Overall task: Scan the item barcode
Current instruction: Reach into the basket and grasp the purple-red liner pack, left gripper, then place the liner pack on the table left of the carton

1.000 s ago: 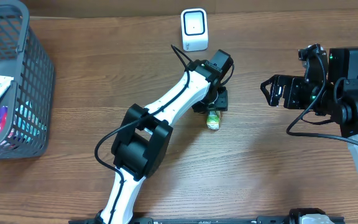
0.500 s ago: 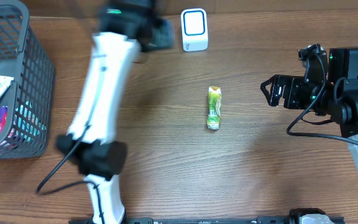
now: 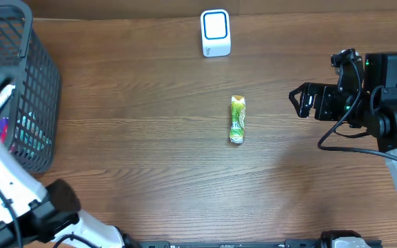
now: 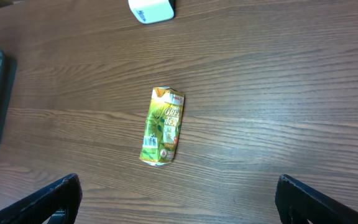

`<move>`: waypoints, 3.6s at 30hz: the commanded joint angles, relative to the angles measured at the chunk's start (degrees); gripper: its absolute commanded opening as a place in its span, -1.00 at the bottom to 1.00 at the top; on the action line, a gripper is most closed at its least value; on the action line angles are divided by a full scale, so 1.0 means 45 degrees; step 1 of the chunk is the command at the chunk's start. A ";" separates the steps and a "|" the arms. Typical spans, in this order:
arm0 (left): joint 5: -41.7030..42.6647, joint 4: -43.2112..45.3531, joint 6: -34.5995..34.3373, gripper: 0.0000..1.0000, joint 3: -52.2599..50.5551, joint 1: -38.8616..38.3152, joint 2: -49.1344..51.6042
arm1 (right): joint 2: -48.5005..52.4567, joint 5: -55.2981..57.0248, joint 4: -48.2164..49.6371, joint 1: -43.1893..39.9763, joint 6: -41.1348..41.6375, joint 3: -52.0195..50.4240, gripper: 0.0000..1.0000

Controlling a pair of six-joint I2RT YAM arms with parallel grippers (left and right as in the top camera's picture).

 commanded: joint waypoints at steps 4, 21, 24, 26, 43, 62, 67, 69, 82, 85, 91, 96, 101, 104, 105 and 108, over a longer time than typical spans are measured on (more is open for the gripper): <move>-0.0223 0.1083 0.0296 0.28 -0.2448 0.2720 0.0287 | -0.0034 -0.0068 0.0107 0.0063 0.0044 0.0311 1.00; 0.0024 0.7626 0.1559 0.64 -0.8170 0.3060 0.0335 | -0.0029 -0.0068 0.0097 0.0063 0.0044 0.0311 1.00; 0.0034 0.8612 0.1520 0.61 -0.9156 0.3036 0.0437 | -0.0029 -0.0063 0.0107 0.0063 0.0039 0.0311 1.00; 0.0073 0.9117 0.1525 0.61 -0.9743 0.3031 0.0476 | -0.0029 -0.0058 0.0107 0.0063 0.0039 0.0311 1.00; -0.0515 1.2667 0.2880 0.74 -1.3396 0.3041 0.0481 | -0.0029 -0.0058 -0.0092 0.0063 0.0039 0.0306 1.00; -0.0627 1.4018 0.2827 -0.92 -1.4139 0.3041 0.0403 | -0.0029 -0.0063 -0.0141 0.0063 0.0044 0.0306 1.00; -0.0549 1.2599 0.2409 -0.92 -1.2109 0.3031 -0.0117 | -0.0029 -0.0063 -0.0185 0.0063 0.0044 0.0306 1.00; -0.0199 1.1890 0.2380 -0.92 -1.0914 0.3026 -0.0369 | -0.0029 -0.0063 -0.0209 0.0063 0.0044 0.0306 1.00; 0.0466 0.8660 0.2924 -0.92 -0.5047 0.2535 -0.3031 | -0.0029 0.0029 -0.0379 0.0063 0.0044 0.0306 1.00; 0.0729 0.8665 0.3220 -0.92 -0.4872 0.1855 -0.4095 | -0.0029 0.0029 -0.0379 0.0063 0.0044 0.0306 1.00; 0.2317 0.7286 0.3274 -0.92 -0.4872 -0.0801 -0.5489 | -0.0029 0.0034 -0.0311 0.0063 0.0044 0.0306 1.00; 0.2545 0.5003 0.2647 -0.92 -0.5532 -0.4469 -0.5202 | -0.0029 0.0034 -0.0238 0.0063 0.0044 0.0306 1.00; 0.2297 0.5280 0.2025 -0.92 -0.7898 -0.7815 -0.4439 | -0.0029 0.0034 -0.0243 0.0063 0.0039 0.0306 1.00; 0.2302 0.6844 0.0971 -0.91 -1.0137 -0.9889 -0.3434 | -0.0029 0.0029 -0.0248 0.0063 0.0044 0.0306 1.00; 0.2307 0.7349 0.0729 -0.92 -1.0637 -1.0326 -0.3123 | -0.0029 0.0024 -0.0253 0.0063 0.0044 0.0306 1.00; 0.2302 0.8655 0.0267 -0.92 -1.1681 -1.1341 -0.2157 | -0.0029 0.0024 -0.0272 0.0063 0.0044 0.0306 1.00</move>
